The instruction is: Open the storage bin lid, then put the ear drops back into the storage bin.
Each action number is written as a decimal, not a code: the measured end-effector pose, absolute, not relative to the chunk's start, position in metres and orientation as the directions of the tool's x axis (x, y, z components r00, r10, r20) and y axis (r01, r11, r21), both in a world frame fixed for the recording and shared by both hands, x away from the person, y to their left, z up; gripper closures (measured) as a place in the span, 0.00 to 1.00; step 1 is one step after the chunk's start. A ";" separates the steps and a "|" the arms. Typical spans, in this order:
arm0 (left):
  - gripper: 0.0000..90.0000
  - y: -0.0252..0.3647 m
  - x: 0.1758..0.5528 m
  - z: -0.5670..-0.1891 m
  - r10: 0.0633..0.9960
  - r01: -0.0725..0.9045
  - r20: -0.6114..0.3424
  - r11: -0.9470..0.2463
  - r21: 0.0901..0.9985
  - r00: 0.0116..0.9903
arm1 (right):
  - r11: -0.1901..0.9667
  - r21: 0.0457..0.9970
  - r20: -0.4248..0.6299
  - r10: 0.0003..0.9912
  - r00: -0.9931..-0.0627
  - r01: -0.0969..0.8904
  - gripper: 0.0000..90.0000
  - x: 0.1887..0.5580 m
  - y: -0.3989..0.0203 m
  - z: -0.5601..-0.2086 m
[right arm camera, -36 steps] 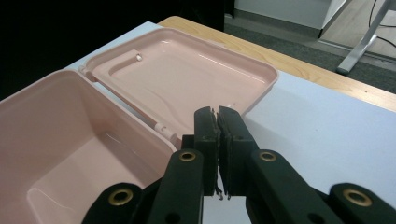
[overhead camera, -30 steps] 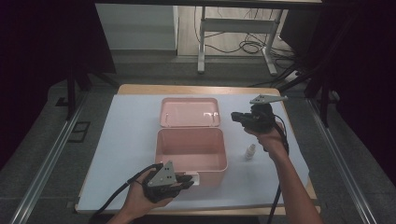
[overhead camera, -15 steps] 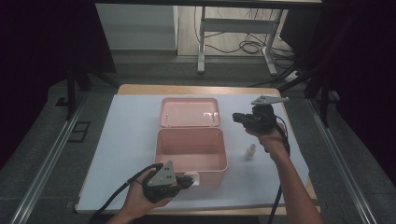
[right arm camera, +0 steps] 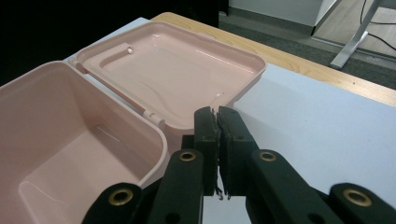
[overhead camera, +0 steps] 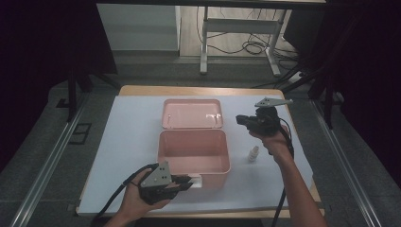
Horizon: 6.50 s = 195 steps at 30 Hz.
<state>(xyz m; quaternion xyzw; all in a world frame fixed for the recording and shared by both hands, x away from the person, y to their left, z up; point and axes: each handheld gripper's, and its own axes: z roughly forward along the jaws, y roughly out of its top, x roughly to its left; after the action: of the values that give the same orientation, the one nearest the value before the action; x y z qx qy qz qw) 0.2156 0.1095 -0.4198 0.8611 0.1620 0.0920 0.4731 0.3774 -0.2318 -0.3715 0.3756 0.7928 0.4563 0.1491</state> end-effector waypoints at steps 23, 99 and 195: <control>0.70 0.179 0.231 -0.406 0.526 0.292 -0.066 -0.359 0.886 0.848 | 0.307 0.830 0.106 0.732 -0.673 0.465 0.95 0.377 -0.236 -0.374; 0.52 0.221 0.283 -0.470 0.740 0.498 -0.119 -0.315 0.808 0.662 | 0.637 0.359 -0.004 0.732 -0.681 0.683 0.49 0.381 -0.253 -0.441; 0.53 0.214 0.278 -0.471 0.720 0.487 -0.110 -0.339 0.805 0.685 | 0.850 0.438 0.066 0.294 -0.954 0.292 0.67 0.359 -0.043 -0.387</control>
<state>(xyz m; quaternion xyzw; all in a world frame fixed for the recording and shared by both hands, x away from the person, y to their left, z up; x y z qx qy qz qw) 0.2775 0.2141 -0.4712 0.8073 0.3737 0.1337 0.4367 0.3591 -0.0430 -0.3872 0.1523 0.9618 0.2273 0.0018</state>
